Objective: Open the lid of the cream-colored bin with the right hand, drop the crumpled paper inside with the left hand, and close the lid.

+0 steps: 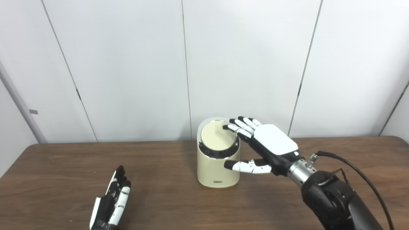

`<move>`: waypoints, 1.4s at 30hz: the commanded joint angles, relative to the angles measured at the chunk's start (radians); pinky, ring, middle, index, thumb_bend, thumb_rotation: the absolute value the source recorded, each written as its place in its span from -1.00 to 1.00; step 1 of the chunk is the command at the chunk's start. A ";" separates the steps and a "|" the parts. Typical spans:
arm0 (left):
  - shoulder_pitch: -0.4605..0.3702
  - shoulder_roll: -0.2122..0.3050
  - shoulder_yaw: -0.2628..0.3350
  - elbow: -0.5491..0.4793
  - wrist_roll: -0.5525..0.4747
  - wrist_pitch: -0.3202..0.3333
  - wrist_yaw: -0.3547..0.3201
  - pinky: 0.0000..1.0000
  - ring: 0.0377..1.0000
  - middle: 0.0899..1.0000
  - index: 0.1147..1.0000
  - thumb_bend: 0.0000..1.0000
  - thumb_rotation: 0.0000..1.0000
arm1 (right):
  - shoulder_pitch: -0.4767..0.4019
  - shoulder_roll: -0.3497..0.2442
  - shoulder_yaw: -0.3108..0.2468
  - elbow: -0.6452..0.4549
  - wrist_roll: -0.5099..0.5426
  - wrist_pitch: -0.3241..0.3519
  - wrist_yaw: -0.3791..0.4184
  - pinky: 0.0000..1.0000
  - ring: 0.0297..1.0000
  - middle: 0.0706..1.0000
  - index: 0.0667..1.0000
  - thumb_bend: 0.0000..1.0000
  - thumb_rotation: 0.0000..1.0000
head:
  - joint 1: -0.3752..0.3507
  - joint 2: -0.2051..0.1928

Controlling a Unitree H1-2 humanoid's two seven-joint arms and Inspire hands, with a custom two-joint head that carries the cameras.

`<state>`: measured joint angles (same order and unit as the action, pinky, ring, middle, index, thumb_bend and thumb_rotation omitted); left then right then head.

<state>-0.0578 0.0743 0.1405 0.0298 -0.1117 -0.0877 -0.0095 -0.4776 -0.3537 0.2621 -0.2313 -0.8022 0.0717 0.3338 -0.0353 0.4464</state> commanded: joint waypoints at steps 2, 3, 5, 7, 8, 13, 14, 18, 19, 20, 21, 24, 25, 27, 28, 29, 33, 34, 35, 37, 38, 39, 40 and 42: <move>0.021 -0.015 -0.010 0.031 -0.001 -0.013 0.001 1.00 1.00 1.00 1.00 -0.25 0.25 | -0.002 -0.006 -0.034 -0.052 0.010 0.002 -0.024 1.00 1.00 0.93 0.80 0.12 1.00 | -0.004 0.001; 0.021 -0.015 -0.009 0.031 -0.002 -0.014 0.000 1.00 1.00 1.00 1.00 -0.24 0.26 | 0.003 -0.006 -0.038 -0.055 0.009 0.002 -0.025 1.00 1.00 0.93 0.80 0.12 1.00 | -0.004 0.001; 0.019 -0.013 -0.006 0.034 -0.010 -0.016 -0.004 1.00 1.00 1.00 1.00 -0.23 0.27 | 0.022 -0.008 -0.053 -0.068 0.010 0.003 -0.029 1.00 1.00 0.93 0.80 0.11 1.00 | -0.008 0.003; 0.018 -0.013 -0.004 0.036 -0.017 -0.019 -0.006 1.00 1.00 1.00 1.00 -0.21 0.27 | 0.041 -0.008 -0.071 -0.077 0.022 0.002 -0.034 1.00 1.00 0.93 0.80 0.10 1.00 | -0.010 0.005; 0.018 -0.012 -0.003 0.037 -0.020 -0.020 -0.008 1.00 1.00 1.00 1.00 -0.23 0.27 | 0.051 -0.006 -0.082 -0.081 0.031 0.004 -0.035 1.00 1.00 0.93 0.80 0.10 1.00 | -0.012 0.005; 0.018 -0.006 -0.002 0.038 -0.019 -0.017 -0.008 1.00 1.00 1.00 1.00 -0.23 0.27 | 0.103 0.014 -0.145 -0.097 0.092 0.028 -0.051 0.81 1.00 0.92 0.78 0.05 1.00 | -0.012 0.005; 0.018 -0.004 -0.001 0.042 -0.022 -0.020 -0.011 1.00 1.00 1.00 1.00 -0.23 0.27 | 0.114 0.021 -0.156 -0.102 0.102 0.041 -0.050 0.78 1.00 0.93 0.79 0.06 1.00 | -0.014 0.005; 0.016 0.000 0.002 0.046 -0.032 -0.021 -0.016 1.00 1.00 1.00 1.00 -0.23 0.26 | 0.154 0.037 -0.193 -0.102 0.144 0.063 -0.070 0.74 0.98 0.91 0.80 0.05 1.00 | -0.017 0.006; 0.016 0.001 0.003 0.046 -0.034 -0.021 -0.016 1.00 1.00 1.00 1.00 -0.23 0.26 | 0.163 0.044 -0.203 -0.101 0.157 0.072 -0.074 0.74 0.98 0.91 0.80 0.05 1.00 | -0.016 0.007; 0.017 0.002 0.003 0.042 -0.035 -0.018 -0.017 1.00 1.00 1.00 1.00 -0.22 0.26 | 0.175 0.051 -0.214 -0.096 0.172 0.077 -0.084 0.75 0.98 0.92 0.81 0.05 1.00 | -0.017 0.010; 0.017 0.003 0.003 0.039 -0.036 -0.016 -0.018 1.00 1.00 1.00 1.00 -0.24 0.27 | 0.183 0.056 -0.220 -0.093 0.181 0.081 -0.091 0.76 0.96 0.91 0.81 0.02 1.00 | -0.016 0.011; 0.019 0.005 0.003 0.034 -0.043 -0.012 -0.021 1.00 1.00 1.00 1.00 -0.26 0.28 | 0.207 0.070 -0.236 -0.075 0.216 0.071 -0.119 0.76 0.93 0.90 0.80 -0.05 1.00 | -0.019 0.013; 0.021 0.005 0.003 0.029 -0.046 -0.009 -0.021 1.00 1.00 1.00 1.00 -0.25 0.28 | 0.222 0.078 -0.245 -0.061 0.237 0.063 -0.133 0.76 0.93 0.90 0.81 -0.06 1.00 | -0.020 0.016; 0.023 0.007 0.003 0.023 -0.050 -0.005 -0.021 1.00 1.00 1.00 1.00 -0.24 0.28 | 0.243 0.089 -0.255 -0.044 0.267 0.059 -0.154 0.76 0.92 0.90 0.81 -0.10 1.00 | -0.021 0.020; 0.024 0.008 0.002 0.022 -0.053 -0.004 -0.022 1.00 1.00 1.00 1.00 -0.24 0.28 | 0.252 0.095 -0.259 -0.037 0.278 0.061 -0.164 0.75 0.91 0.91 0.82 -0.08 1.00 | -0.020 0.021; 0.025 0.008 0.002 0.021 -0.055 -0.005 -0.023 1.00 1.00 1.00 1.00 -0.25 0.29 | 0.263 0.104 -0.266 -0.029 0.289 0.063 -0.176 0.74 0.91 0.94 0.83 -0.06 1.00 | -0.020 0.021; 0.027 0.008 0.001 0.012 -0.050 -0.001 -0.016 1.00 1.00 1.00 1.00 -0.26 0.35 | 0.302 0.121 -0.282 0.013 0.320 0.033 -0.236 0.81 0.94 0.99 0.88 -0.03 1.00 | -0.017 0.026; 0.027 0.007 0.002 0.012 -0.050 -0.003 -0.016 1.00 0.99 1.00 1.00 -0.26 0.37 | 0.308 0.127 -0.288 0.025 0.335 0.028 -0.249 0.82 0.94 0.99 0.88 -0.02 1.00 | -0.017 0.026; 0.027 0.006 0.003 0.012 -0.050 -0.004 -0.014 1.00 0.99 1.00 1.00 -0.26 0.42 | 0.313 0.133 -0.294 0.039 0.351 0.024 -0.261 0.84 0.93 0.97 0.88 0.02 1.00 | -0.018 0.031; 0.028 0.005 0.004 0.011 -0.052 -0.007 -0.014 1.00 0.99 1.00 1.00 -0.25 0.49 | 0.320 0.142 -0.305 0.061 0.382 0.028 -0.275 0.86 0.93 0.95 0.89 0.08 1.00 | -0.020 0.031; 0.029 0.004 0.004 0.010 -0.052 -0.007 -0.013 1.00 0.98 1.00 1.00 -0.25 0.53 | 0.323 0.148 -0.310 0.066 0.395 0.037 -0.278 0.87 0.93 0.95 0.89 0.12 1.00 | -0.020 0.033; 0.031 0.002 0.005 0.007 -0.054 -0.005 -0.012 1.00 0.98 1.00 1.00 -0.25 0.57 | 0.324 0.155 -0.317 0.069 0.414 0.046 -0.279 0.89 0.93 0.94 0.89 0.16 1.00 | -0.021 0.035; 0.032 0.000 0.005 0.004 -0.055 -0.004 -0.011 1.00 0.98 1.00 1.00 -0.24 0.60 | 0.325 0.161 -0.324 0.074 0.434 0.047 -0.282 0.90 0.93 0.94 0.89 0.16 1.00 | -0.021 0.038; 0.034 -0.002 0.006 0.001 -0.059 -0.002 -0.011 1.00 0.98 1.00 1.00 -0.24 0.68 | 0.324 0.171 -0.341 0.096 0.496 0.028 -0.285 0.87 0.93 0.94 0.90 0.16 1.00 | -0.024 0.039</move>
<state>-0.0508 0.0832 0.1486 0.0231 -0.1606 -0.0856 -0.0168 -0.1250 -0.1867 -0.0657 -0.1271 -0.3509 0.1391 0.0693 -0.0583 0.4847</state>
